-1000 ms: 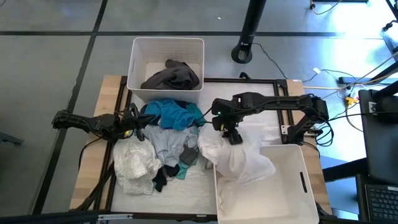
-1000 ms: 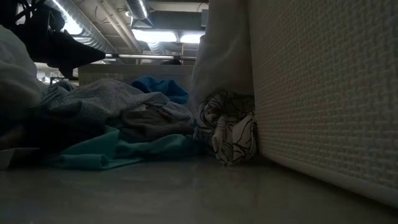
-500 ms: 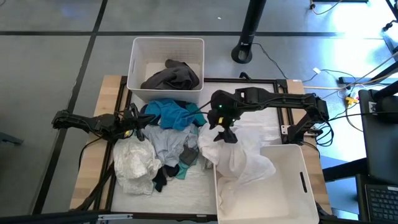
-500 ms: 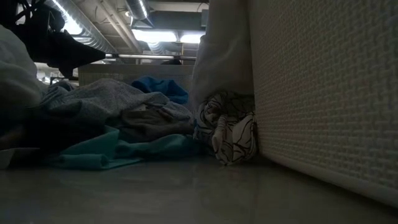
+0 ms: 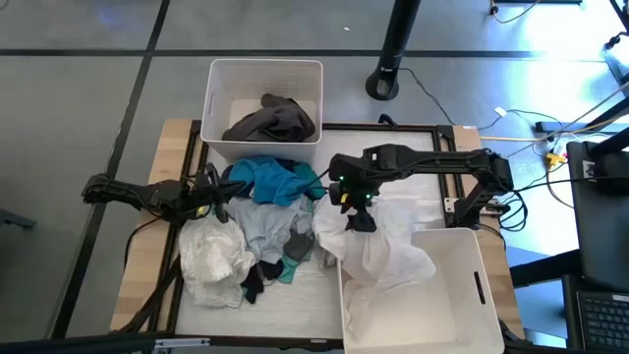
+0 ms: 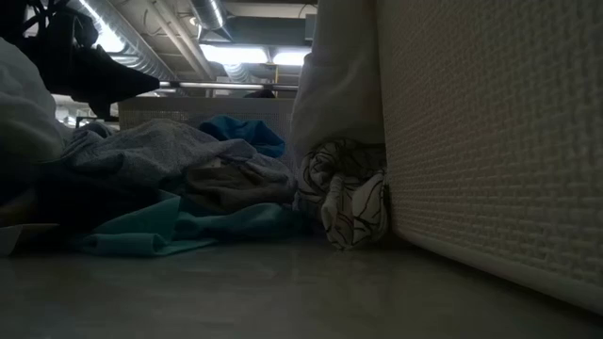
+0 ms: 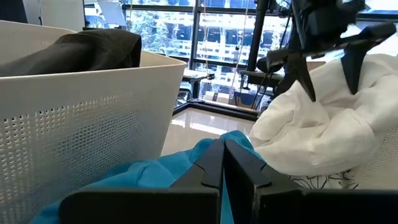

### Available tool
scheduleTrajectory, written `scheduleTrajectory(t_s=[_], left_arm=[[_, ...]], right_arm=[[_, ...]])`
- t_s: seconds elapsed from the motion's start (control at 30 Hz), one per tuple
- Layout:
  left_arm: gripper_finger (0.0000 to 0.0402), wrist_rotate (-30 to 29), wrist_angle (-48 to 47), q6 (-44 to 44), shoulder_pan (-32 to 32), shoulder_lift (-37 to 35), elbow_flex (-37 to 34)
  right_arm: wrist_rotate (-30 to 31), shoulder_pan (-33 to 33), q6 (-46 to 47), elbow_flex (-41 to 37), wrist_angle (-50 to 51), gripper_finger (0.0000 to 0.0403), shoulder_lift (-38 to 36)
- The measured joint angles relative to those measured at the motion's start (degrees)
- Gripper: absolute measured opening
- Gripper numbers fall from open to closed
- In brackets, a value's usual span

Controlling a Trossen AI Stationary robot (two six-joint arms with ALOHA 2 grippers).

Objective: Sort clothes
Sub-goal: Put the white shirt into the bottom white laundry organizer

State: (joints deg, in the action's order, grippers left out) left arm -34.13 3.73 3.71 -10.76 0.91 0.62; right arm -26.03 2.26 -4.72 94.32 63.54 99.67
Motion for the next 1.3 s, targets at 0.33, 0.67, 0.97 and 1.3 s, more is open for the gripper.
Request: scheduleTrajectory(t_s=[0.33,0.67,0.97,1.3], left_arm=[[0.0004,0.02,-0.01,0.16,0.00,0.43,0.00],[0.0004,0.01,0.13,-0.63,0.00,0.44,0.00],[0.0004,0.02,0.17,-0.49,0.00,0.44,0.00],[0.0004,0.01,0.24,-0.50,-0.01,0.44,0.00]], right_arm=[[-0.05,0.00,-5.61,-0.04,0.87,0.0172,4.49],[0.87,0.00,-16.38,0.20,0.37,0.0016,4.58],[4.92,-1.47,-16.58,0.45,-0.47,0.0004,0.79],[15.78,-5.44,-15.05,8.41,0.54,0.0002,-3.88]])
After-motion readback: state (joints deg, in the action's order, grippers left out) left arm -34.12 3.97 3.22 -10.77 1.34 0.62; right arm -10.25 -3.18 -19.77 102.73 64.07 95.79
